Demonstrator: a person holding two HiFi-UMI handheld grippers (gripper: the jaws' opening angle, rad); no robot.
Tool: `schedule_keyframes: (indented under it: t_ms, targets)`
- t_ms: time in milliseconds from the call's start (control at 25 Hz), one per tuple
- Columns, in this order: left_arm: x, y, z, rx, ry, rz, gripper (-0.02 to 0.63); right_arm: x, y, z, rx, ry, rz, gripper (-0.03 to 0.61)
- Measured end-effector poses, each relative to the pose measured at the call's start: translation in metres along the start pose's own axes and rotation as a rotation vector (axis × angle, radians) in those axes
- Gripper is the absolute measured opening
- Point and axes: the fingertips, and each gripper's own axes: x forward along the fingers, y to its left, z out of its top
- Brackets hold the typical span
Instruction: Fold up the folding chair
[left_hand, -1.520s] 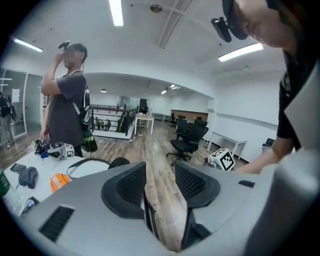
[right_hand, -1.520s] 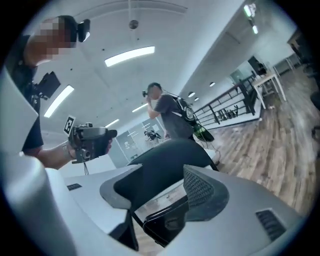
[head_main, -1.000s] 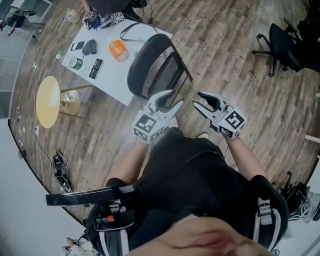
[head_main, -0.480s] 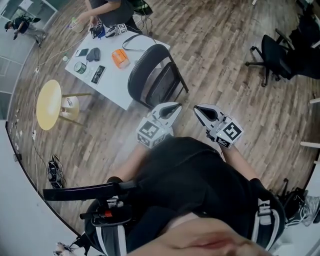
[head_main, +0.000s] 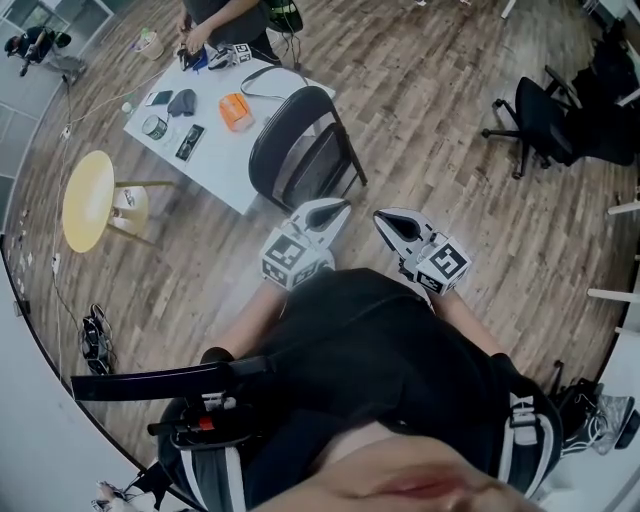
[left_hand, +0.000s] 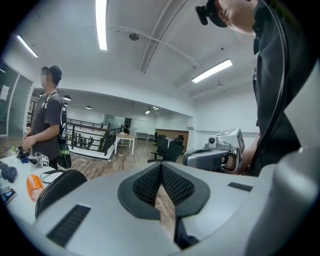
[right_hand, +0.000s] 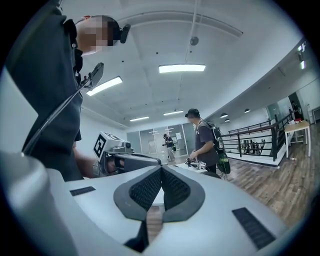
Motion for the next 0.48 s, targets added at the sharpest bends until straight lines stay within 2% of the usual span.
schedule_keyframes:
  t_ms: [480]
  targets:
    - [-0.0026,-0.0077,-0.0007,-0.006,0.005,0.003,0.005,-0.0052,0.0057,0.001,-0.01,0.002,-0.004,0.011]
